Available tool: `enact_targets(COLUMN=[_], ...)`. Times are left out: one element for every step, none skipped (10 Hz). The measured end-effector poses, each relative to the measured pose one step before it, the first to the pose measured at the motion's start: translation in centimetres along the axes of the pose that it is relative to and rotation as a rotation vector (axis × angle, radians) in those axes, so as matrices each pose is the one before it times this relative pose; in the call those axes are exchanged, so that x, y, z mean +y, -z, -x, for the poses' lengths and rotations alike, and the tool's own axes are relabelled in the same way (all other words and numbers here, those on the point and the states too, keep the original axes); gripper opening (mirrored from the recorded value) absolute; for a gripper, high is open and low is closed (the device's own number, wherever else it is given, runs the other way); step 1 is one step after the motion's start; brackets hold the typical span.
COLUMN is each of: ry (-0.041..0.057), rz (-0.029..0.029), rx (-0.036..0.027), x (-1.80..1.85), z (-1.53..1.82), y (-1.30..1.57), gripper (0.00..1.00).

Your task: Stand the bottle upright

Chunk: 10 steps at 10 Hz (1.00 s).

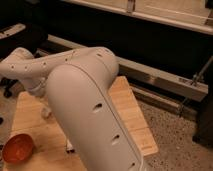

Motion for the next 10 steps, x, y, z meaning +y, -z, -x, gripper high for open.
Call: enact_targets(ry=[0.00201,0.00289,0.00166,0.0006,0.00086,0.00341,0.00395,0.00526,0.00773,0.00535], rz=[0.00391,0.00559,0.00637,0.00566,0.00627,0.00494,0.00273,0.00024,-0.00074,-0.00135], rx=[0.00528,0.0024,-0.00268,-0.00382,-0.00438,-0.00149,0.00031,0.00241,0.00552,0.00533], x=[-0.067,-0.066,-0.012,-0.042,-0.121,-0.133,-0.096,-0.093,-0.037,-0.021], z=[0.289,0.417,0.409,0.343,0.372,0.326,0.231,0.252,0.292,0.153], y=[0.118,0.157,0.169,0.107,0.122,0.064,0.046,0.044,0.052,0.022], gripper=[0.43,0.43,0.43,0.43,0.43,0.43,0.43,0.43,0.43,0.43])
